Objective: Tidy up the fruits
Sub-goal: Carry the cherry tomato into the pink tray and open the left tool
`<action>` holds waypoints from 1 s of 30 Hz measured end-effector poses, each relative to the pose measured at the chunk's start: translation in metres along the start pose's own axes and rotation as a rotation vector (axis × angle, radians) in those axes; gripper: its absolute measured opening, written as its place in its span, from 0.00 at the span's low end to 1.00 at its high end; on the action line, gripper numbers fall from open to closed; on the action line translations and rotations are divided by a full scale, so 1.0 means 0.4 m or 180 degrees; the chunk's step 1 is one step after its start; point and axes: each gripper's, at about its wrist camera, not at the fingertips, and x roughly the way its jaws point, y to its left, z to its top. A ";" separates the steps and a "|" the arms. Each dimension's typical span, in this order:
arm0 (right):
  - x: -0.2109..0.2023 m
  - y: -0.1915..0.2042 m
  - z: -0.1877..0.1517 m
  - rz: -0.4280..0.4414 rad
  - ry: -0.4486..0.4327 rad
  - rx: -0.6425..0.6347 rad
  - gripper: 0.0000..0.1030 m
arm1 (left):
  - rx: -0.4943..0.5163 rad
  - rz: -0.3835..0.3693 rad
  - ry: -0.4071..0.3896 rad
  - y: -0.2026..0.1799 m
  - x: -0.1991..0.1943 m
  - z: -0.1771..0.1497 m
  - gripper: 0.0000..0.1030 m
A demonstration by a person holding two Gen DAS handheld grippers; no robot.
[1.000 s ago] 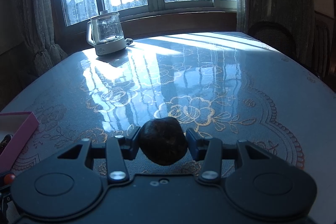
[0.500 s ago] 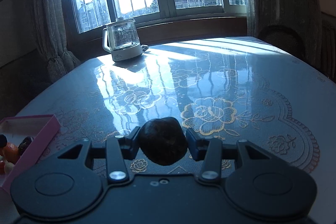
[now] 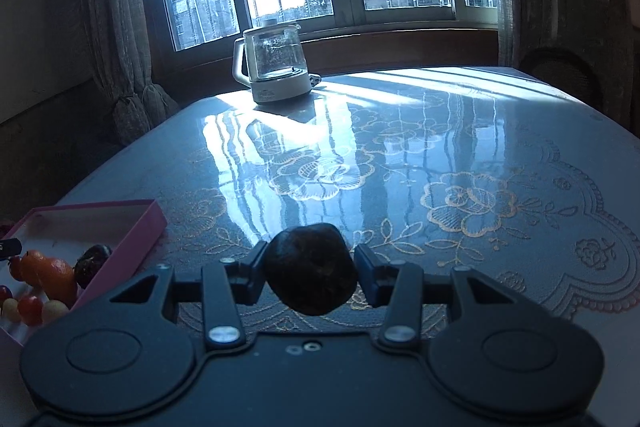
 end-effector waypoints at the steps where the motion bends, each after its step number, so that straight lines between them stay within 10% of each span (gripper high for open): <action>1: 0.000 0.006 -0.001 -0.0009 -0.0004 -0.0017 0.44 | -0.0029 -0.0016 -0.0010 0.006 0.003 -0.001 0.28; 19: -0.002 0.102 0.010 0.0195 -0.0027 -0.0096 0.44 | 0.0020 -0.0068 0.0100 -0.005 -0.050 -0.031 0.30; 23: 0.002 0.138 0.021 0.0337 -0.0013 -0.0140 0.44 | 0.0030 0.0046 0.0084 -0.010 -0.084 -0.034 0.75; 30: 0.011 0.230 0.051 0.0635 -0.0019 -0.0382 0.44 | 0.0159 0.0119 0.0190 -0.015 -0.126 -0.030 0.78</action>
